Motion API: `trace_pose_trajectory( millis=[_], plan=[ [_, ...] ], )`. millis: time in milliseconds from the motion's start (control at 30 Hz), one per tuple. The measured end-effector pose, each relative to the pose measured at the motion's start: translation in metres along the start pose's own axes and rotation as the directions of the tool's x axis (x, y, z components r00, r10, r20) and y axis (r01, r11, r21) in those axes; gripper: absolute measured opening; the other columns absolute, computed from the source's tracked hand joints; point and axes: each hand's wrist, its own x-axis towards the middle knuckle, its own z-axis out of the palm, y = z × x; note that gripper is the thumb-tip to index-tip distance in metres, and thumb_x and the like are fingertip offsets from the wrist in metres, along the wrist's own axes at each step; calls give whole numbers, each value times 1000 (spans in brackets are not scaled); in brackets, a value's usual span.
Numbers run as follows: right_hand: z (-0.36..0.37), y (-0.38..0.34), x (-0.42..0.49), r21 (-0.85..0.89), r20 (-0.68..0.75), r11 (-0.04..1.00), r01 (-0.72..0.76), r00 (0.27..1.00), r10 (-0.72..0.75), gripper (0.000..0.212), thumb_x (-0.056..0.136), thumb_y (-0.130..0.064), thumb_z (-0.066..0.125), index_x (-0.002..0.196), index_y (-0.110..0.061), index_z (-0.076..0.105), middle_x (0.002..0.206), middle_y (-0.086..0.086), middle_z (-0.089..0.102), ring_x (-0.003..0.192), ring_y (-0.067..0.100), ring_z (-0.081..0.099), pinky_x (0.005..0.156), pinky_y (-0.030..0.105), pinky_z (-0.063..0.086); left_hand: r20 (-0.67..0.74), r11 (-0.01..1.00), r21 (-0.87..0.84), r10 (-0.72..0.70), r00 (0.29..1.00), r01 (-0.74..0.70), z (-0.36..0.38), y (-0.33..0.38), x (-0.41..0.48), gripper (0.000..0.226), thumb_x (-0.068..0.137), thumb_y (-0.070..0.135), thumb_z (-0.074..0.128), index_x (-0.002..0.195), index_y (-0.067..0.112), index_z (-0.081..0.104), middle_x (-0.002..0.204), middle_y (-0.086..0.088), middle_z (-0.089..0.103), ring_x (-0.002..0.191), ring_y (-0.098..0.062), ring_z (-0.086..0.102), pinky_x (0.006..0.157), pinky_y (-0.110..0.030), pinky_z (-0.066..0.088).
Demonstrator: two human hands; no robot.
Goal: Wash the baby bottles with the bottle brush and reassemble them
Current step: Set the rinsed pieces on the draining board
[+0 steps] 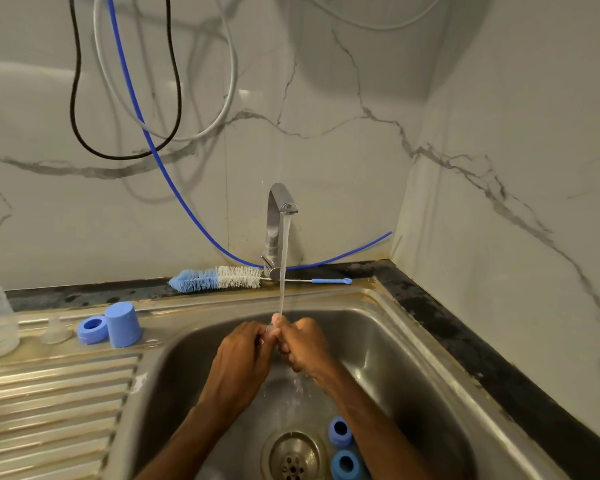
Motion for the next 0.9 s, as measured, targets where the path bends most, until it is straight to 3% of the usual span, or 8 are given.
trace_pose_trajectory(
  millis=[133, 267, 400, 533, 633, 700, 833, 900],
  plan=[
    [3, -1, 3, -36, -74, 999, 23, 997, -25, 49, 98, -54, 55, 62, -21, 60, 51, -7, 55, 43, 5, 48, 48, 22, 40, -67, 1000, 5, -26, 997, 27, 3, 5, -2, 19, 99, 50, 50, 91, 34, 57, 87, 12, 59, 77, -5, 59, 68, -22, 48],
    [1, 2, 3, -85, -89, 995, 43, 995, -50, 51, 99, -52, 56, 60, -19, 62, 51, -6, 57, 45, 7, 51, 52, 24, 42, -53, 998, -57, 6, 999, -9, 0, 2, 4, 9, 100, 38, 58, 106, 32, 56, 99, 13, 61, 88, -6, 63, 74, -21, 52],
    [5, 1, 1, -8, -80, 1000, 26, 996, -26, 58, 100, -54, 51, 57, -18, 60, 46, -5, 55, 43, 8, 50, 54, 26, 42, -28, 1000, -2, 8, 1000, -8, 2, 4, 5, 15, 103, 31, 55, 89, 31, 60, 85, 13, 61, 79, -7, 60, 71, -26, 51],
    [5, -5, -6, -27, 35, 998, -61, 997, 62, 58, 103, -58, 39, 74, -15, 65, 55, 0, 61, 42, 10, 54, 44, 22, 44, -20, 996, 74, -47, 999, 49, 2, 7, 1, 23, 104, 36, 50, 82, 31, 50, 79, 9, 56, 70, -7, 55, 64, -23, 43],
    [3, -7, -5, 160, 165, 973, -164, 977, 138, 44, 104, -50, 45, 107, -12, 67, 86, 10, 70, 61, 16, 66, 51, 28, 52, -35, 985, 144, -94, 995, 98, 0, 10, 0, 25, 104, 39, 49, 80, 31, 49, 73, 9, 54, 64, -7, 53, 58, -17, 34],
    [-2, -8, -5, 314, 253, 930, -191, 961, 113, 37, 103, -39, 54, 119, -7, 67, 94, 12, 72, 73, 20, 70, 58, 32, 56, -83, 970, 211, -104, 991, 120, -1, 11, 2, 26, 104, 40, 49, 80, 30, 51, 70, 10, 54, 61, -5, 52, 55, -16, 30],
    [-4, -5, -5, 402, 321, 908, -121, 947, -16, 23, 99, -18, 62, 117, -6, 71, 103, 11, 76, 91, 26, 71, 84, 44, 59, -145, 941, 261, -182, 973, 215, -4, 6, 3, 32, 106, 40, 46, 79, 27, 57, 71, 11, 57, 62, -5, 52, 56, -26, 39],
    [-3, -2, -2, 399, 279, 914, -72, 959, -46, 23, 96, -13, 67, 118, -6, 71, 108, 12, 77, 93, 24, 73, 78, 34, 61, -147, 938, 222, -239, 960, 268, -2, 0, 3, 40, 106, 44, 42, 77, 23, 59, 70, 8, 62, 65, -14, 60, 61, -35, 49]
  ],
)
